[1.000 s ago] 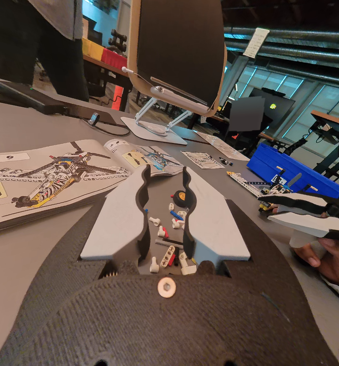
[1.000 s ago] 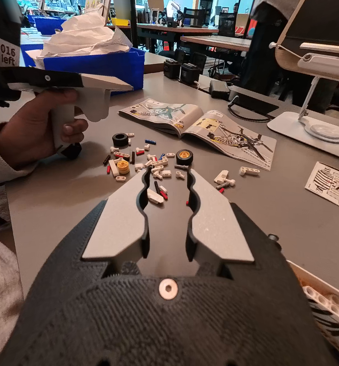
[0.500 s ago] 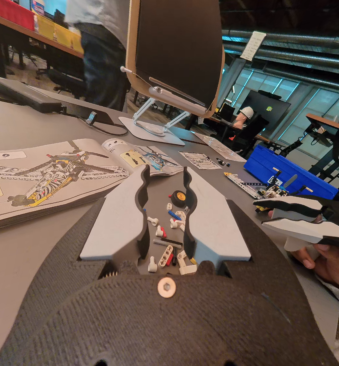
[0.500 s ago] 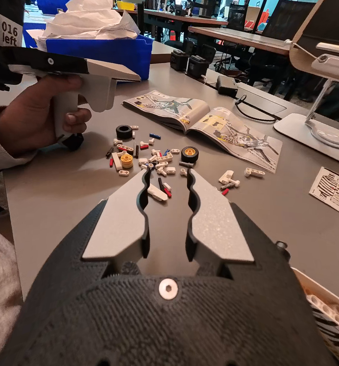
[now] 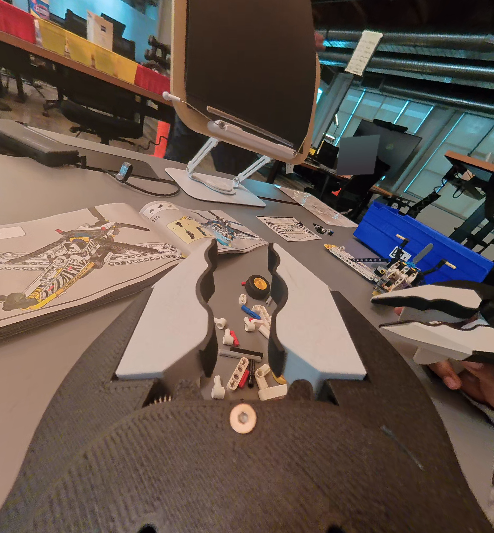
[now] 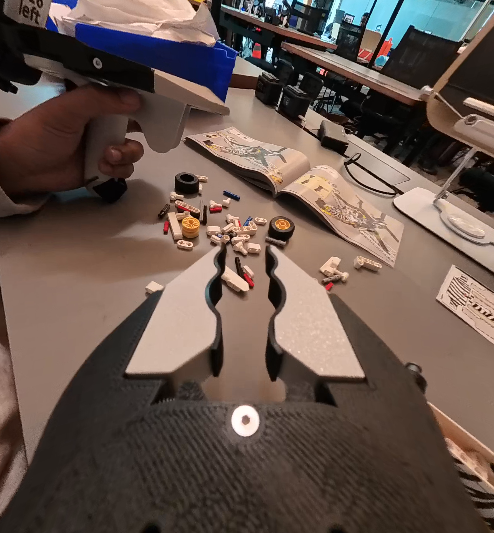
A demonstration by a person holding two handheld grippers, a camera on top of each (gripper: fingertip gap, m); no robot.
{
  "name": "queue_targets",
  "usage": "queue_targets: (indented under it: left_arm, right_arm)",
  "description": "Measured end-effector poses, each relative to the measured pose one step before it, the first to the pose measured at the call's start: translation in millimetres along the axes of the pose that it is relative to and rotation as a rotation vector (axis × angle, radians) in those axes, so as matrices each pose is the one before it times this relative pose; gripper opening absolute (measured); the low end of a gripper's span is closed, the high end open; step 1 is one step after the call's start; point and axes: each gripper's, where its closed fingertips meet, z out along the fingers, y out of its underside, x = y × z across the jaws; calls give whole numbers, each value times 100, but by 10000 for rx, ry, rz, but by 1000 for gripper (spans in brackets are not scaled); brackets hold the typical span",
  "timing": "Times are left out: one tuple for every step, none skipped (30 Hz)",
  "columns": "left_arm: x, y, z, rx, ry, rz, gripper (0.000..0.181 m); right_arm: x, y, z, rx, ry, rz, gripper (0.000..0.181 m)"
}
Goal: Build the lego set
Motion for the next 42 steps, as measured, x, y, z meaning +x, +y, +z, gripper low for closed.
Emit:
queue_targets:
  left_arm:
    - [61, -23, -38, 22, -2, 54, 34]
    - [35, -31, -26, 27, -5, 43, 34]
    - [33, -26, -37, 20, -6, 26, 34]
    - [18, -9, -45, 4, 4, 8, 34]
    - [-7, 4, -37, 1, 1, -9, 35]
    - [-23, -12, -33, 16, -4, -20, 35]
    - [-29, -37, -44, 23, -2, -23, 35]
    - [-8, 7, -21, 1, 6, -25, 35]
    - [-3, 11, -23, -1, 12, -21, 35]
    - [4, -12, -14, 7, 2, -10, 35]
    - [-14, -7, -12, 10, -3, 0, 34]
    - [10, -10, -1, 3, 1, 6, 34]
    - [17, 6, 11, -7, 2, 7, 35]
    - [7, 22, 21, -16, 7, 4, 35]
    - [-4, 23, 23, -21, 7, -5, 35]
    - [-4, 8, 10, -12, 8, -13, 35]
    - [-25, -8, 3, 5, -3, -17, 35]
    - [-26, 0, -1, -2, -6, -22, 35]
    - [-25, 30, 23, -21, 8, -26, 35]
    - [-10, 36, 35, -31, 13, -23, 35]
    - [2, 33, 40, -32, 14, -17, 35]
    - [-5, 23, 17, -16, 8, -11, 35]
    - [-16, -4, 5, -2, -5, -12, 35]
    - [-25, 7, 5, -6, -4, -15, 35]
    - [-18, 9, 15, -9, 2, -22, 35]
    - [-25, 13, 15, -15, 3, -23, 35]
    - [-15, 10, 10, -16, 3, -18, 35]
    - [-9, 14, 10, -8, 1, -11, 35]
    - [-12, -6, 6, -1, 0, -8, 35]
    - [-5, 0, -5, 6, -2, -7, 35]
    - [-12, -24, -7, 13, -2, -9, 34]
    - [-18, -12, -7, 8, 0, -12, 34]
    - [-4, 4, -6, 0, 3, -11, 34]
    - [-14, -2, -2, 2, 3, -10, 34]
    - [-2, -9, -4, 3, 2, -9, 34]
    - [-6, -1, 6, 5, 2, -6, 34]
    - [-1, -8, -6, 5, -1, -4, 34]
    - [-10, 5, -7, -1, 0, -6, 34]
    - [-9, -7, 6, 0, 2, -9, 35]
    - [-7, 5, 4, 1, 0, -8, 35]
    - [-12, -7, -4, -1, 2, -8, 35]
    - [-9, 5, 4, 1, -1, -7, 35]
  right_arm:
    - [-57, 103, 101, -87, -2, -63, 26]
    - [-67, 107, 97, -89, -10, -50, 25]
    - [-70, 102, 81, -84, -29, -31, 25]
    - [-65, 66, 73, -64, -40, -16, 26]
    - [-61, 51, 40, -40, -37, -9, 26]
    - [-42, 29, 25, -21, -38, -4, 26]
    - [-70, 3, 7, -6, -47, -4, 26]
    - [-50, -4, -6, 5, -36, -4, 26]
    - [-30, -23, -12, 11, -18, -11, 26]
    - [-16, -21, -13, 15, -1, -17, 26]
    - [5, -16, -23, 14, 19, -12, 27]
    - [58, -29, -25, 19, 52, -5, 29]
    - [208, -33, -58, 25, 160, 13, 33]
    - [306, 76, -169, -79, 248, 25, 40]
    - [298, 293, -354, -323, 201, -15, 43]
    - [602, 285, -558, -403, 300, -51, 46]
    - [1050, 141, -701, -308, 466, -92, 49]
    - [1485, 130, -752, -256, 578, -61, 50]
    - [1680, 211, -742, -255, 554, -10, 49]
    - [1799, 315, -660, -224, 525, 68, 49]
    - [1693, 465, -506, -190, 434, 144, 50]
    - [1354, 627, -251, -180, 263, 231, 52]
    - [893, 864, 54, -252, 48, 295, 53]
    - [416, 941, 307, -274, -158, 329, 54]
    - [-8, 861, 458, -239, -295, 308, 54]
    - [-280, 633, 510, -170, -333, 226, 54]
    - [-325, 309, 458, -34, -206, 109, 51]
    - [-273, 96, 350, 56, -20, -60, 49]
    - [-231, 90, 288, -6, 106, -238, 46]
    - [-132, 146, 241, -102, 204, -340, 42]
    - [-56, 169, 205, -142, 250, -366, 37]
    - [-56, 138, 181, -126, 204, -316, 32]
    - [-123, 66, 152, -69, 104, -190, 27]
    - [-92, -48, 116, 7, 58, -37, 27]
    - [-102, -109, 88, 63, -15, 62, 26]
    - [-225, -166, 47, 95, -127, 134, 22]
    - [-356, -198, 28, 118, -232, 181, 18]
    - [-486, -213, 28, 119, -299, 202, 16]
    - [-603, -282, 9, 152, -357, 177, 15]
    - [-666, -308, -17, 159, -363, 155, 15]
    - [-592, -287, -29, 130, -309, 113, 15]
    - [-415, -237, -48, 78, -208, 77, 15]
